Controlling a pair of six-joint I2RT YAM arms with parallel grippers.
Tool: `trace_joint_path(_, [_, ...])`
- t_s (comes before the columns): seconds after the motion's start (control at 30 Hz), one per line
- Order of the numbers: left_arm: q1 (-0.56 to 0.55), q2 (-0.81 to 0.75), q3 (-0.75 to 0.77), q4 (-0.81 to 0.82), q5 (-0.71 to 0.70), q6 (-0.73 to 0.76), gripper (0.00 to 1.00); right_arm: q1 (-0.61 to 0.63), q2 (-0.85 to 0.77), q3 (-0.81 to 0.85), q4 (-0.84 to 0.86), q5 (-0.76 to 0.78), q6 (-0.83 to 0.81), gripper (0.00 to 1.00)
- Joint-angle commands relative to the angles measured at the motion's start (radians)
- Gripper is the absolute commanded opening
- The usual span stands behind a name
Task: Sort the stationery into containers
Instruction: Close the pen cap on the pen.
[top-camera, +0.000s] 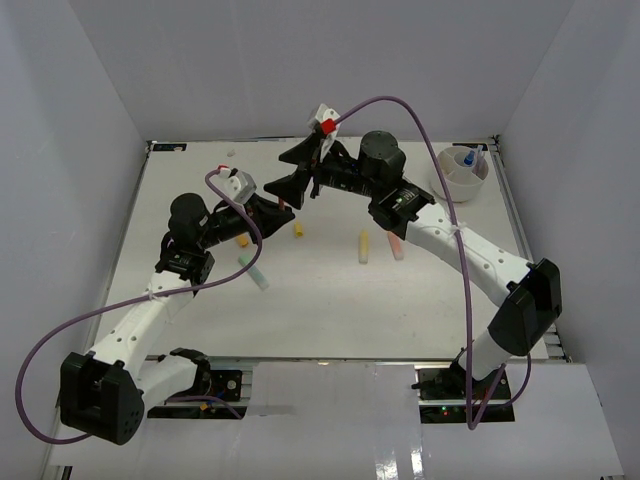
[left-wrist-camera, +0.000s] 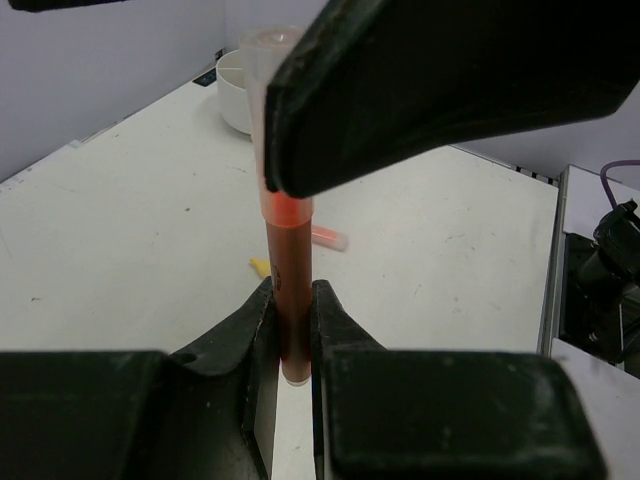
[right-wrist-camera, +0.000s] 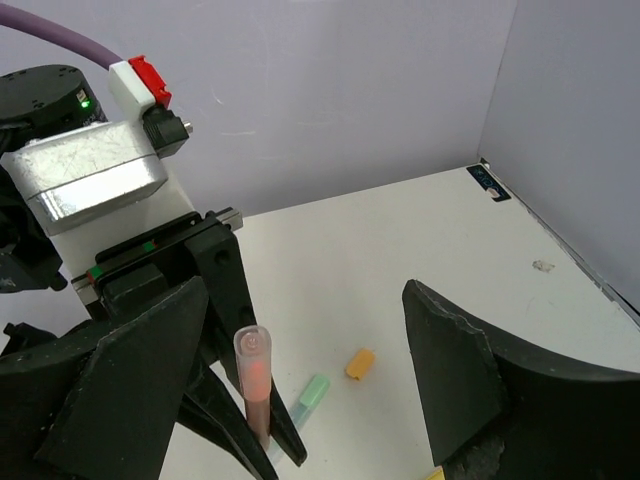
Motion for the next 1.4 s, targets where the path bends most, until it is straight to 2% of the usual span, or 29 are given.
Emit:
trace_joint_path(0.0, [0.001, -0.001, 0.041, -0.014, 0.023, -0.002, 0.0, 0.011, 0.013, 0.079, 0.066, 0.015, 0.005, 0.85])
trace_joint_path(0.2, [0.001, -0.003, 0.043, -0.015, 0.024, 0.0, 0.0, 0.02, 0.065, 0.146, 0.027, 0.008, 0.005, 0.78])
trace_joint_path(0.7, [0.001, -0.004, 0.045, -0.022, 0.008, -0.002, 0.0, 0.042, 0.094, 0.16, -0.046, -0.006, 0.007, 0.58])
trace_joint_path(0.9, [0.001, -0.006, 0.046, -0.023, 0.006, -0.002, 0.0, 0.042, 0.082, 0.14, -0.044, 0.003, 0.001, 0.43])
trace_joint_path(1.13, [0.001, -0.006, 0.048, -0.025, 0.008, -0.004, 0.0, 0.042, 0.079, 0.131, -0.052, 0.005, -0.005, 0.13])
trace_joint_path(1.2, [0.001, -0.007, 0.049, -0.025, 0.009, -0.007, 0.0, 0.043, 0.076, 0.117, -0.059, 0.005, -0.012, 0.08])
trace_joint_path(1.37, [0.001, -0.012, 0.072, -0.02, 0.009, -0.023, 0.0, 0.048, 0.066, 0.079, -0.093, 0.005, -0.024, 0.08])
